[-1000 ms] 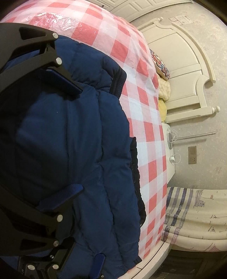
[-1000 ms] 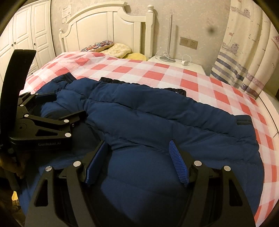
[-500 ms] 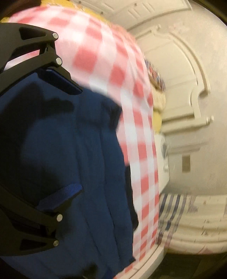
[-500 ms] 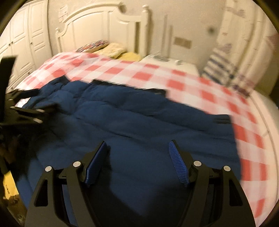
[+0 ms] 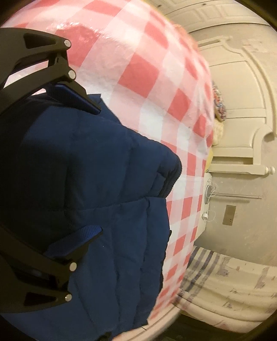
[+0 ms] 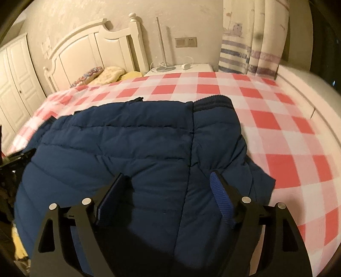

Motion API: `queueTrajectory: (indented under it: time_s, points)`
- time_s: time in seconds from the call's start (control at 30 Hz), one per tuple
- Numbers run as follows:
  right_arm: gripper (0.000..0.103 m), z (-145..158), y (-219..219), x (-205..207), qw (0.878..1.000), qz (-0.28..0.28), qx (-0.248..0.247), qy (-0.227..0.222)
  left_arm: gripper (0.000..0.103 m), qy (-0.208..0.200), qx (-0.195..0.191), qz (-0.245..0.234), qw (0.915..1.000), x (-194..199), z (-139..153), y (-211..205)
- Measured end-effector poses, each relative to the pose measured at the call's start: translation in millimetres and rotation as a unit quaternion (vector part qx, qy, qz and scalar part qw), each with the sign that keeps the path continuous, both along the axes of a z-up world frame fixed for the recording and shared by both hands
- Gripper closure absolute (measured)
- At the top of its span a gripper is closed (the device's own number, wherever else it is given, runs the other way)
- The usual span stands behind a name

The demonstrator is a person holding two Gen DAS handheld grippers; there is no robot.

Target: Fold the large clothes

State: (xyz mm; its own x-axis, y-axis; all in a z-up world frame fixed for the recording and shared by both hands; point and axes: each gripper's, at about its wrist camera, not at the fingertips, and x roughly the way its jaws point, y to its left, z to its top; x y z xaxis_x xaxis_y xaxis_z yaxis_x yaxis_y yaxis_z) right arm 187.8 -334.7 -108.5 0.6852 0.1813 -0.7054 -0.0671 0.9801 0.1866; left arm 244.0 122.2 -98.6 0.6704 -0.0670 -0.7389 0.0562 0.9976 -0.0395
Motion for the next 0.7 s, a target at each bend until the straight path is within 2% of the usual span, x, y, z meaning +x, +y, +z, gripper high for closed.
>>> queueTrajectory:
  time_s: [0.1,0.13,0.23,0.3,0.33,0.4,0.47,0.53,0.67,0.7]
  points:
    - [0.03,5,5,-3,1.0,-0.007,-0.02,-0.002,0.004,-0.008,0.032,0.035,0.9989,-13,10,-7]
    - [0.03,11,11,-8,0.999,-0.017,-0.037,-0.009,0.004,-0.018,0.029,0.026,0.9991,-24,17,-15]
    - [0.03,31,34,-33,0.998,0.007,-0.042,-0.045,0.003,-0.054,0.029,-0.033,0.9976,-58,37,-52]
    - [0.03,40,57,-45,0.996,0.036,-0.063,-0.06,0.003,-0.076,0.053,-0.073,0.993,-75,44,-82]
    - [0.03,44,80,-55,0.991,0.069,-0.087,-0.071,0.003,-0.08,0.064,-0.087,0.9909,-80,44,-93]
    - [0.03,46,109,-64,0.983,0.11,-0.119,-0.082,0.003,-0.077,0.097,-0.114,0.9857,-85,30,-120]
    - [0.03,36,139,-69,0.974,0.149,-0.153,-0.075,0.002,-0.068,0.122,-0.113,0.9838,-83,10,-131]
    - [0.029,17,154,-65,0.969,0.151,-0.183,-0.073,0.002,-0.085,0.109,-0.109,0.9843,-84,-4,-127]
    - [0.028,3,141,-57,0.977,0.154,-0.133,-0.063,0.002,-0.075,0.106,-0.115,0.9848,-80,-7,-125]
    - [0.028,2,141,-56,0.977,0.155,-0.133,-0.063,0.002,-0.073,0.106,-0.115,0.985,-79,-8,-125]
